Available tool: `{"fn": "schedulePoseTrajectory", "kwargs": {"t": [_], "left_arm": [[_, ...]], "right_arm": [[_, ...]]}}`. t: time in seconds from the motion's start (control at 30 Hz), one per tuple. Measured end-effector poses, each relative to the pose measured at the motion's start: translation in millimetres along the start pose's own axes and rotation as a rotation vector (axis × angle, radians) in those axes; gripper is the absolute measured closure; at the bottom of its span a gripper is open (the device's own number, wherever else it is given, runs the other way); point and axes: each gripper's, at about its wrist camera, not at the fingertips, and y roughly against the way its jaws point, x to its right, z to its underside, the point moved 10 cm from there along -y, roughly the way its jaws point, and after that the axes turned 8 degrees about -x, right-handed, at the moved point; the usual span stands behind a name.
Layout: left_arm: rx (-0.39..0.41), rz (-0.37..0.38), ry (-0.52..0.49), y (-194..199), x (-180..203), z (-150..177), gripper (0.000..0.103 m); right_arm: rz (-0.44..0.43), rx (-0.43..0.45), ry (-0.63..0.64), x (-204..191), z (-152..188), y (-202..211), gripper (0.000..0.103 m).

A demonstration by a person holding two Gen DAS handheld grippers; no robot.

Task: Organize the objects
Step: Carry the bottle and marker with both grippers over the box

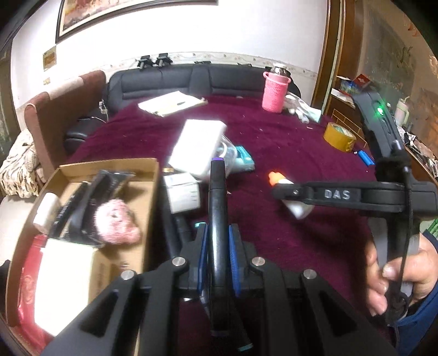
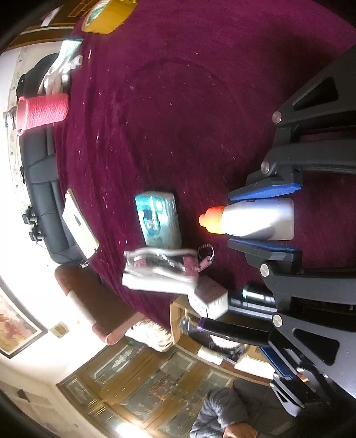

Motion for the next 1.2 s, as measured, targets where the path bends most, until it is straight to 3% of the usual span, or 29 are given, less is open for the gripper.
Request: {"fn": "schedulePoseTrajectory", "kwargs": {"t": [0.4,0.77,1.03,1.2], "left_arm": [[0.059,-0.028,0.033,21,-32,1,0.089],[0.086,-0.001,0.119,34,-72,3,0.089],[0.117,-0.015,0.219,52,-131,3,0.089],[0.086,-0.037,0.263,52,-173,12,0.089]], "right_arm": [[-0.050,0.040,0.039,-54,16,11,0.072],[-0.067,0.016,0.114,-109,23,0,0.072],[-0.086,-0.032,0.170,-154,28,-19,0.072],[-0.104,-0.078,0.189,-181,32,-40,0.072]]}}
